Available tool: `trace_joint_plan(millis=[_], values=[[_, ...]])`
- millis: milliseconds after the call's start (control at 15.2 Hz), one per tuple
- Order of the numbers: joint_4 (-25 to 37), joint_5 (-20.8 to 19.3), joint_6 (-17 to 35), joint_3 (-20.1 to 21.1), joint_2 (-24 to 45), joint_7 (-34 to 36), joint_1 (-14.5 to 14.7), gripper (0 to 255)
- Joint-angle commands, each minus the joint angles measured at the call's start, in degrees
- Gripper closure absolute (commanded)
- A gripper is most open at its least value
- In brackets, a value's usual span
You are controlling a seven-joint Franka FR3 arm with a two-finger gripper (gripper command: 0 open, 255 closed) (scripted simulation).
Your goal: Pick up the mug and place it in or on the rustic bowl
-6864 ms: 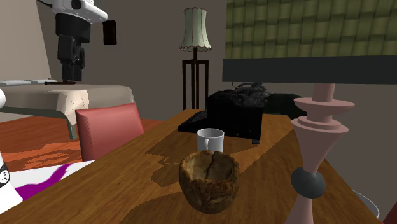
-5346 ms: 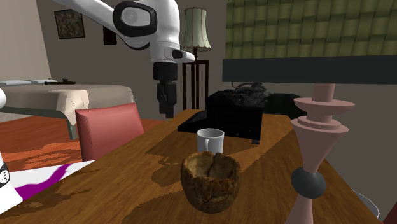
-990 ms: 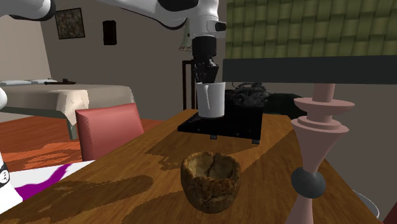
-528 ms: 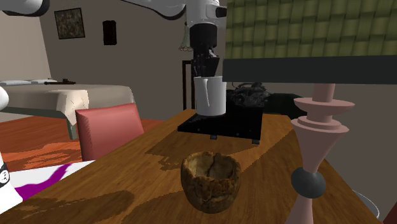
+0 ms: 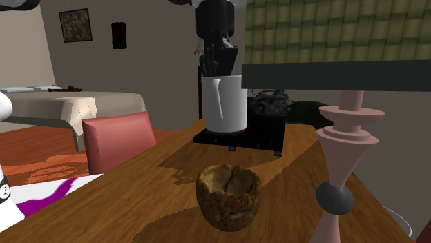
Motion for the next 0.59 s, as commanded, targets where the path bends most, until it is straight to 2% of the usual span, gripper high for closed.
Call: trace_joint_plan(millis=[0,528], values=[[0.3,0.3,-0.1,-1.1,0.1,-3.0,-1.8,255],[-5.8,0.3,6.0,-1.1,0.1,-2.8,-1.7,255]])
